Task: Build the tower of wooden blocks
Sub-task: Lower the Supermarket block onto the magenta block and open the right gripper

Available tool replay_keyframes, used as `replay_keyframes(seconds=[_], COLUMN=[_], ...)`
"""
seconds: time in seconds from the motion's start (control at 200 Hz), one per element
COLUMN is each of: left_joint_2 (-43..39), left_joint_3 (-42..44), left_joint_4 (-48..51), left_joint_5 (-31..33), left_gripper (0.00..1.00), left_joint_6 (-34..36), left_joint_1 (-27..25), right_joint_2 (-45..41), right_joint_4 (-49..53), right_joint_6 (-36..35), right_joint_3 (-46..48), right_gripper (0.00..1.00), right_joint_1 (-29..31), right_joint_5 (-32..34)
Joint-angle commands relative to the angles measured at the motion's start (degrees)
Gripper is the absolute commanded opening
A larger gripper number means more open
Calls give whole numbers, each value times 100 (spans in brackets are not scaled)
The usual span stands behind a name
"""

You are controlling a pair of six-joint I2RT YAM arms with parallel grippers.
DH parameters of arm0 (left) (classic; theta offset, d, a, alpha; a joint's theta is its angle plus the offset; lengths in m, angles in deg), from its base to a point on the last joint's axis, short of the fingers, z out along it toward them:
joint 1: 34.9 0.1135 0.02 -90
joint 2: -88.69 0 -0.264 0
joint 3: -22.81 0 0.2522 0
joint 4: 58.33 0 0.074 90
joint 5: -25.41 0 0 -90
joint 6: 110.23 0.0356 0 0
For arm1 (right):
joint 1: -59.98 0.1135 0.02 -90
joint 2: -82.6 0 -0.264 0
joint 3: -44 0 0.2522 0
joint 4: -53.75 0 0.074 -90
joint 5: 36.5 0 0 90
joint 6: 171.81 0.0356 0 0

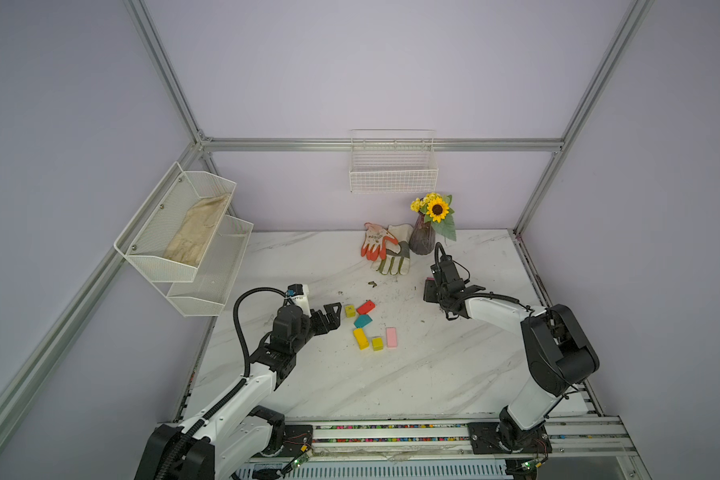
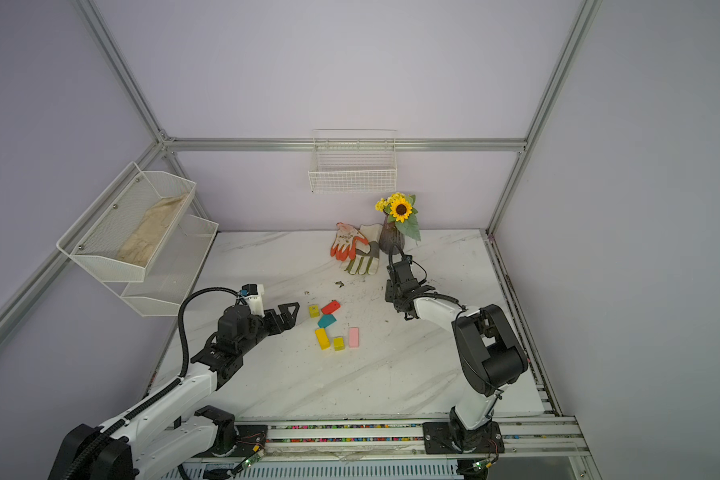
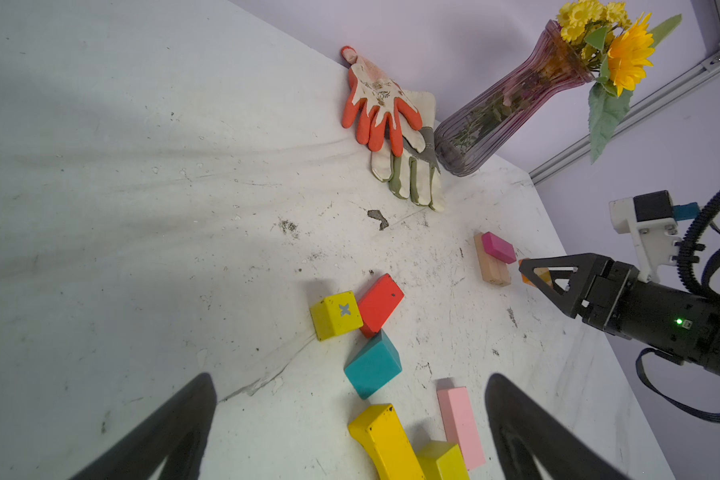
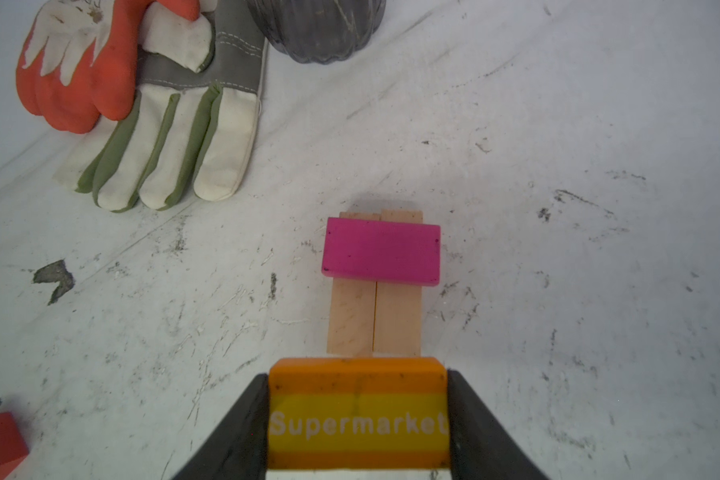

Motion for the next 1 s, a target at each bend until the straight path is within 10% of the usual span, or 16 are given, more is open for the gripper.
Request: replay_keyframes(seconds=[0.0, 0.995], left_joint_2=[-35, 53], left_joint_3=[-627, -697], left_joint_4=[-40, 52], left_joint_5=[94, 199], left_gripper=[100, 100], left_joint_6=[165, 209], left_joint_1=[-43, -43], right_joint_2=[229, 715], right_joint_4=[-187, -145], right_joint_6=[-96, -67], right_joint_3=[-186, -491], right_gripper=[9, 11], right_joint_1=[-93, -201], right_joint_5=[-126, 120])
